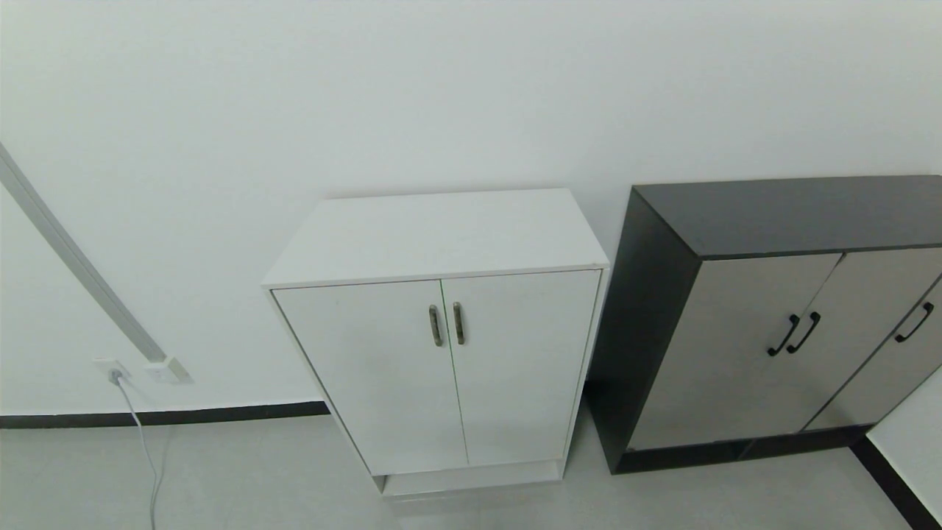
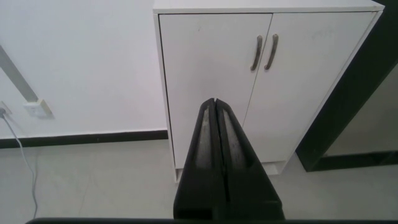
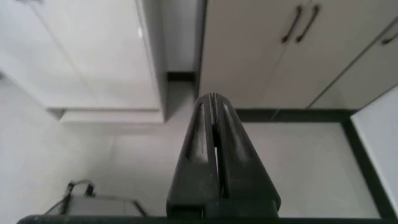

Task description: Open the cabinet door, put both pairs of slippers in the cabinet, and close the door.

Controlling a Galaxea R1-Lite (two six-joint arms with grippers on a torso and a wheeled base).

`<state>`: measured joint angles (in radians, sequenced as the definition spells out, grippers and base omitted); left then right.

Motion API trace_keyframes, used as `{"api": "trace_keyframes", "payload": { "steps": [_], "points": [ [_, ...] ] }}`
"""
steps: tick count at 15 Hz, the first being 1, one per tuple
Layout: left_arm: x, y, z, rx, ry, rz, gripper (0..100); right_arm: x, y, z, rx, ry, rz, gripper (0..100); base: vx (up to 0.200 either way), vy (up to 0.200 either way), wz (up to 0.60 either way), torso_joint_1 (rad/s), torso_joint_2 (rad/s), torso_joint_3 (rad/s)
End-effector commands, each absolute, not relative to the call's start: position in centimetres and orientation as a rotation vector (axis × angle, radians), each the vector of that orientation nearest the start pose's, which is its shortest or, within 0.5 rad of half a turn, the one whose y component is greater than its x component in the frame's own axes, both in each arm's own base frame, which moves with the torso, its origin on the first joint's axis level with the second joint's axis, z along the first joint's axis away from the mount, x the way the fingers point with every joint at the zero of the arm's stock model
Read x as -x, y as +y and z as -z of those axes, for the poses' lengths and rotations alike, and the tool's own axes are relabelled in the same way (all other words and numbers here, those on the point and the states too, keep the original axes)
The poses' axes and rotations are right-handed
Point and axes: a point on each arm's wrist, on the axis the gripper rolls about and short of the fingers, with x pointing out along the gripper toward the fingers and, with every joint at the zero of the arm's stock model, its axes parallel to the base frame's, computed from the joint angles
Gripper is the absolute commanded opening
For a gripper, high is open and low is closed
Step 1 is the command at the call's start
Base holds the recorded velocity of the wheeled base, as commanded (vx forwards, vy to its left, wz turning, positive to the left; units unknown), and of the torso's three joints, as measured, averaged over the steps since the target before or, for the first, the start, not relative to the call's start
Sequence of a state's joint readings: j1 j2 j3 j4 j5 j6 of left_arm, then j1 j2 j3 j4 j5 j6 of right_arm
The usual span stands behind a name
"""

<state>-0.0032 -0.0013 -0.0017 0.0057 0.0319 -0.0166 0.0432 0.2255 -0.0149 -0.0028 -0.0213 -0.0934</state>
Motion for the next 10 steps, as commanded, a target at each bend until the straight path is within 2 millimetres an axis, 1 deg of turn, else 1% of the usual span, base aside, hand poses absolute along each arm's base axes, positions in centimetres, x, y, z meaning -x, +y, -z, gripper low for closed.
{"api": "trace_keyframes", "payload": {
  "steps": [1,5,6,7,10],
  "points": [
    [2.29,0.08,-7.53,0.018,0.004,-0.029,0,1.50,-0.06,-8.25,0.097,0.106,-0.031,0,0.000,0.000,0.00,0.000,0.00,0.000],
    [2.29,0.08,-7.53,0.018,0.004,-0.029,0,2.45,-0.01,-8.13,0.092,-0.019,0.015,0,0.000,0.000,0.00,0.000,0.00,0.000],
    [2.29,0.08,-7.53,0.018,0.004,-0.029,0,2.39,0.02,-8.06,0.071,-0.026,0.001,0,0.000,0.000,0.00,0.000,0.00,0.000],
    [2.29,0.08,-7.53,0.018,0.004,-0.029,0,2.27,0.14,-7.52,0.024,0.004,-0.058,0,0.000,0.000,0.00,0.000,0.00,0.000],
    [2.29,0.08,-7.53,0.018,0.004,-0.029,0,2.27,0.12,-7.52,0.015,0.004,-0.055,0,0.000,0.000,0.00,0.000,0.00,0.000]
  ]
}}
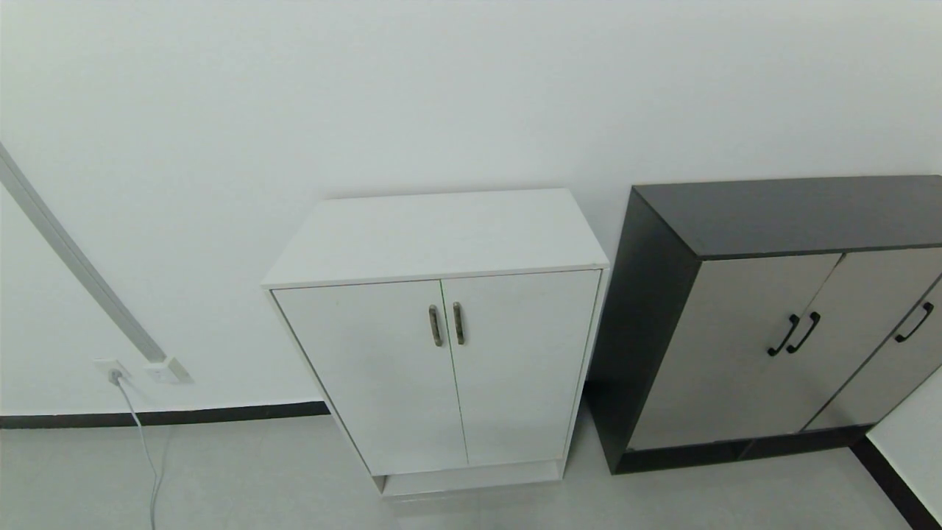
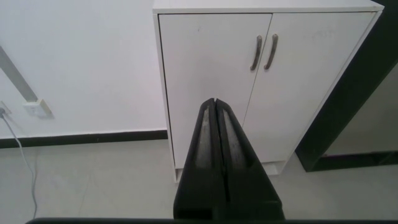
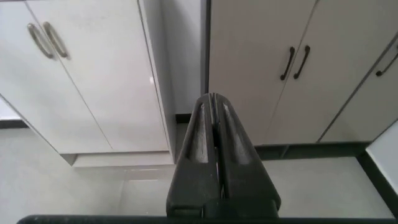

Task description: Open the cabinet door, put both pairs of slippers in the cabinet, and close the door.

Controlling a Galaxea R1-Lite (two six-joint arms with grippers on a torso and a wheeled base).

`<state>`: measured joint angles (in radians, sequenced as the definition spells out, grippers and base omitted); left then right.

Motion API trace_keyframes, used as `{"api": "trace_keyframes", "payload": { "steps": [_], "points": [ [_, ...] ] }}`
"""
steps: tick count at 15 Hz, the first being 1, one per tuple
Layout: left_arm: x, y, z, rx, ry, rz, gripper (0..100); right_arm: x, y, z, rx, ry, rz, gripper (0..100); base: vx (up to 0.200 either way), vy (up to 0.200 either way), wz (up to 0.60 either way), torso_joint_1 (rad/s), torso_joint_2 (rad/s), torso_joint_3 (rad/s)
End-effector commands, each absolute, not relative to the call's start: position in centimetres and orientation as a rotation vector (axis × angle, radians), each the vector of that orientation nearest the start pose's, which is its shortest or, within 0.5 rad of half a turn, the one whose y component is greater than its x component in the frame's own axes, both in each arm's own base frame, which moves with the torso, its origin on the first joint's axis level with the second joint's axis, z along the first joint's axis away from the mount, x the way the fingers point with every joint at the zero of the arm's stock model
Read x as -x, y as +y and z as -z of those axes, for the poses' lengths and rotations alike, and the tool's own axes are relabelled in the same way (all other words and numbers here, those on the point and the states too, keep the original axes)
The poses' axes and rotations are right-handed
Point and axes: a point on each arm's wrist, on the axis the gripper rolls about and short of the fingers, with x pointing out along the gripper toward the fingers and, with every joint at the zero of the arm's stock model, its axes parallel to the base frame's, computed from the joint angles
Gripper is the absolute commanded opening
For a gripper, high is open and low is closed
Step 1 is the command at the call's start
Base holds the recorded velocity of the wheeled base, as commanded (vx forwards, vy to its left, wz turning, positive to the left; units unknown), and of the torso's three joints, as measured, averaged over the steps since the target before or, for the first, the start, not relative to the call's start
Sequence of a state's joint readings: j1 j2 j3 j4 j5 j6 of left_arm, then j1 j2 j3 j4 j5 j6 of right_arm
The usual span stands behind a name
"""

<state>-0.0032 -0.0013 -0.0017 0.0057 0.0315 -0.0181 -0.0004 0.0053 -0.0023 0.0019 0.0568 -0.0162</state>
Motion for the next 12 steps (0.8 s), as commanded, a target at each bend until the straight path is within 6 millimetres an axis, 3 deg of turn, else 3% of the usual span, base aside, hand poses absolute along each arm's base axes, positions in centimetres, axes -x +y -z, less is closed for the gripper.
{"api": "trace_keyframes", "payload": {
  "steps": [1,4,12],
  "points": [
    [2.29,0.08,-7.53,0.018,0.004,-0.029,0,2.28,0.12,-7.52,0.011,0.003,-0.055,0,0.000,0.000,0.00,0.000,0.00,0.000],
    [2.29,0.08,-7.53,0.017,0.004,-0.029,0,2.29,-0.07,-7.56,-0.028,0.001,0.032,0,0.000,0.000,0.00,0.000,0.00,0.000],
    [2.29,0.08,-7.54,0.014,0.003,-0.031,0,2.29,-0.07,-7.54,0.003,0.003,0.029,0,0.000,0.000,0.00,0.000,0.00,0.000]
  ]
}}
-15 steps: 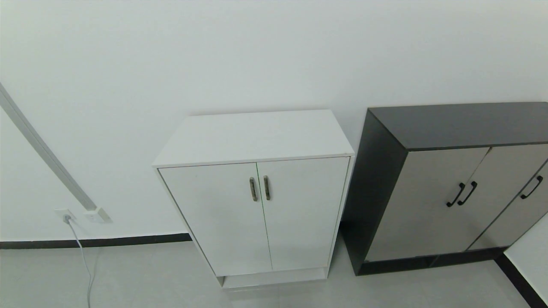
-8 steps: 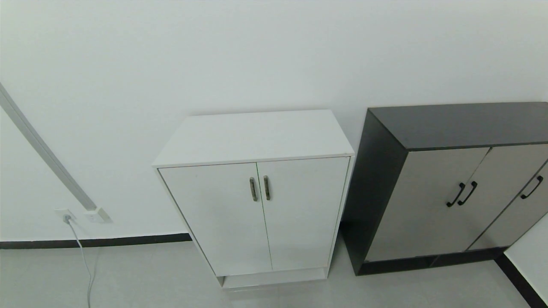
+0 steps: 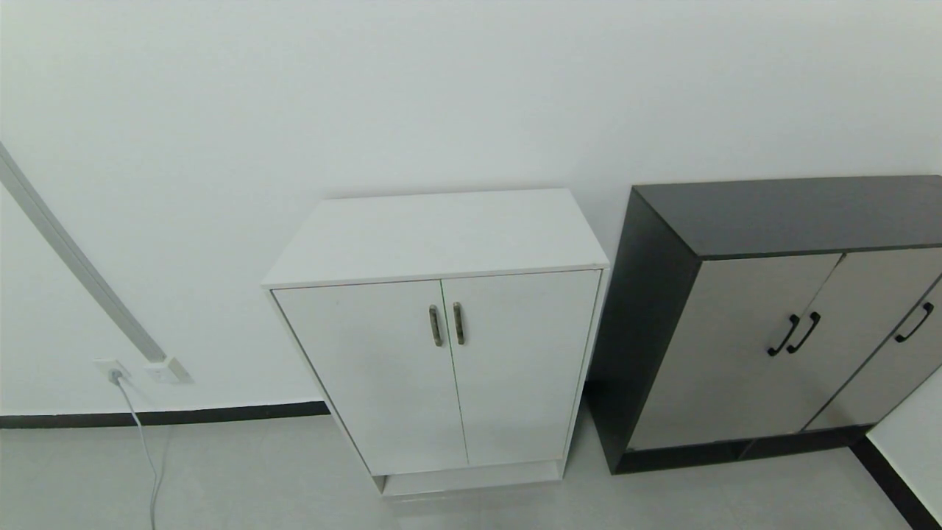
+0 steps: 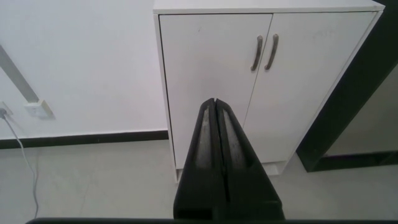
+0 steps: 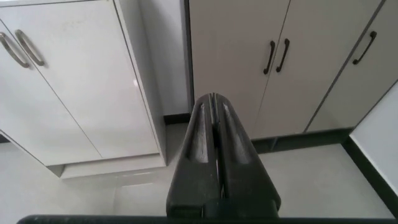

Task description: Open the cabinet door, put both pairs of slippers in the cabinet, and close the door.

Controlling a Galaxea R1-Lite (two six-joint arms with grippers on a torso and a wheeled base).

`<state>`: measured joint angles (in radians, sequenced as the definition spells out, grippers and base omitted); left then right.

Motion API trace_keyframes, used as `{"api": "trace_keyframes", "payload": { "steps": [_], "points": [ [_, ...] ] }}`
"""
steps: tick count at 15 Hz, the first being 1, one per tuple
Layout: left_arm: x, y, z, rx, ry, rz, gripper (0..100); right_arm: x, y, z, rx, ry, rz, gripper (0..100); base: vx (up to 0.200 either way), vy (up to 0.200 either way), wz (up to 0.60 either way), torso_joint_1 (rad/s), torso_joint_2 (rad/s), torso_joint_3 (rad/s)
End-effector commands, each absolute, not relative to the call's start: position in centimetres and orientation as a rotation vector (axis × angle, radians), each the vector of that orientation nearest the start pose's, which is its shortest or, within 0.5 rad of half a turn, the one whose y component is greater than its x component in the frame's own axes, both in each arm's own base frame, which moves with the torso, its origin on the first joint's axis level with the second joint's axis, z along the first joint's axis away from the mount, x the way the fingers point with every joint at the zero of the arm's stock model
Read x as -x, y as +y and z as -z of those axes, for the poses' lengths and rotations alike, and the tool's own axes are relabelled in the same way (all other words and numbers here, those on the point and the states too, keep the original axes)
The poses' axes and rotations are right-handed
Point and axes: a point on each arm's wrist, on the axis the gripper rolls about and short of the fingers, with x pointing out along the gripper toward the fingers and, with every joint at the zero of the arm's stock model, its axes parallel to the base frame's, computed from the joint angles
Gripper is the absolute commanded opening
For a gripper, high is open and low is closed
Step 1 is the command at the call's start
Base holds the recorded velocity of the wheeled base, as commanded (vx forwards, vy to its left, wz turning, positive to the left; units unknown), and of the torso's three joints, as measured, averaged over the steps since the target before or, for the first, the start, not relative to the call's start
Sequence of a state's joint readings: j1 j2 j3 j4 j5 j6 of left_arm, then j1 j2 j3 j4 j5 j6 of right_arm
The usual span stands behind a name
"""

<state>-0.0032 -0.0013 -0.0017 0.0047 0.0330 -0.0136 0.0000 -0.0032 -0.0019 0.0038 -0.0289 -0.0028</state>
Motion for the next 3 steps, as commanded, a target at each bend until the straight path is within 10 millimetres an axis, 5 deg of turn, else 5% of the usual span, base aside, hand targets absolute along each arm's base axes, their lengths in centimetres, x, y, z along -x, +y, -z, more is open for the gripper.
{"api": "trace_keyframes", "payload": {
  "steps": [1,3],
  "points": [
    [2.29,0.08,-7.54,0.014,0.003,-0.031,0,2.29,-0.07,-7.54,0.005,0.003,0.029,0,0.000,0.000,0.00,0.000,0.00,0.000],
    [2.29,0.08,-7.54,0.014,0.003,-0.031,0,2.29,-0.07,-7.54,0.003,0.003,0.029,0,0.000,0.000,0.00,0.000,0.00,0.000]
  ]
}}
